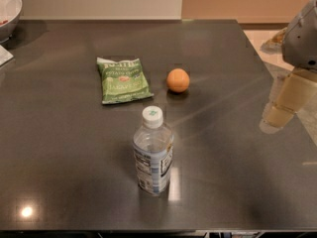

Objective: Knock blue plastic bottle over

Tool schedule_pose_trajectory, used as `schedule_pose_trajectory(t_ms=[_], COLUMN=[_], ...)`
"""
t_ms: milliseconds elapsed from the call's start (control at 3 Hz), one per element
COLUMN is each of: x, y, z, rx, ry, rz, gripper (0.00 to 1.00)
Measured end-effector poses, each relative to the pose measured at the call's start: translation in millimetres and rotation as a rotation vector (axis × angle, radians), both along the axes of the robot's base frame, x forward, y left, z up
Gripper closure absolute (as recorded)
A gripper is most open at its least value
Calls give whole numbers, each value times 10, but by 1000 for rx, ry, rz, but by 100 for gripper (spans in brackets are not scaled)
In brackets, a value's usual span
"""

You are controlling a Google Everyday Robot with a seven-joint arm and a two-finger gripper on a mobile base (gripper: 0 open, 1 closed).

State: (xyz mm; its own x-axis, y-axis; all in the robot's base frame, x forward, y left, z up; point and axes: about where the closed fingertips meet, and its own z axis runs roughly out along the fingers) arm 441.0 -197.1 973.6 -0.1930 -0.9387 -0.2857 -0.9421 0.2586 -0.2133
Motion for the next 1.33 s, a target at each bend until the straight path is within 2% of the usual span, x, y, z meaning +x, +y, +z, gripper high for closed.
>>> schedule_pose_trajectory(t_ms=[667,1333], x=[-110,-511], y=[723,1288], z=[-176,-313], rx=[232,402], ry=[55,105], rz=[139,279], gripper=[0,0])
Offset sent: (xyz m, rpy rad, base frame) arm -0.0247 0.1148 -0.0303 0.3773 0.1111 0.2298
